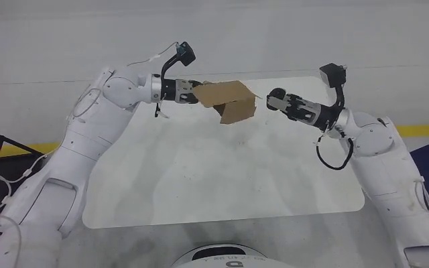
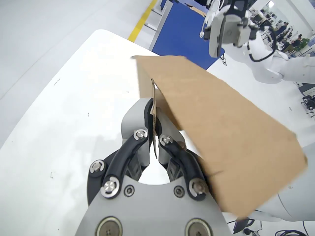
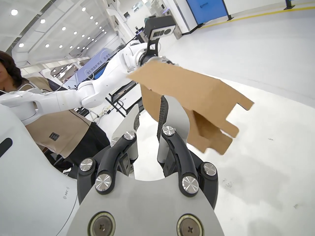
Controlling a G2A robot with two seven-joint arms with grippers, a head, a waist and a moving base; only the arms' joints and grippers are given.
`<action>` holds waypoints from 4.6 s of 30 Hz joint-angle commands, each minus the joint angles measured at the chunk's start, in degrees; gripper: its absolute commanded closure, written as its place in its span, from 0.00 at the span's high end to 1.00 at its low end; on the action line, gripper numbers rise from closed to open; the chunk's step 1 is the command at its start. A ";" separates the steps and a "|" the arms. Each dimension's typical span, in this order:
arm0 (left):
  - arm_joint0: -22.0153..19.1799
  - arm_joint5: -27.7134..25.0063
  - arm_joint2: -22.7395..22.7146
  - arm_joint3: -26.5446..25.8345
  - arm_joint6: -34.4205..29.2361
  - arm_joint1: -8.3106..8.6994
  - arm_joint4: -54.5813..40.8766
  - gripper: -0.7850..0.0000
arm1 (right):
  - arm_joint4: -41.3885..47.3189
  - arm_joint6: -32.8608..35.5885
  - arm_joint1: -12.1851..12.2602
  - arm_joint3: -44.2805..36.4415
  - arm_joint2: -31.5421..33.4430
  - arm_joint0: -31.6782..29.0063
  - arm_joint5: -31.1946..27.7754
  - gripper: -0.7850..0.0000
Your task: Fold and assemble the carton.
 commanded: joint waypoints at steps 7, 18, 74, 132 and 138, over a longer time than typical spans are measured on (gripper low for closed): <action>-0.35 -3.83 -0.33 -1.90 0.24 0.22 1.34 0.00 | -9.84 -8.17 -0.54 -0.49 0.37 0.93 3.45 0.67; -1.12 -4.61 -0.89 -4.73 0.47 0.58 2.19 0.00 | -12.87 -11.44 -2.09 2.76 -5.35 3.92 7.51 0.75; 11.35 -3.60 -0.54 -1.68 9.84 -0.24 -31.28 0.00 | -7.25 -13.01 -2.42 -0.83 3.35 -1.41 1.28 1.00; 21.24 12.43 -5.92 -3.52 -12.82 -4.95 -62.01 0.00 | -48.50 -31.52 -2.67 -9.74 4.54 -1.13 -18.28 0.32; 21.49 13.35 -6.63 -3.36 -12.63 -5.29 -60.28 0.00 | -48.52 -30.66 -2.09 -10.71 4.10 -1.38 -18.28 0.00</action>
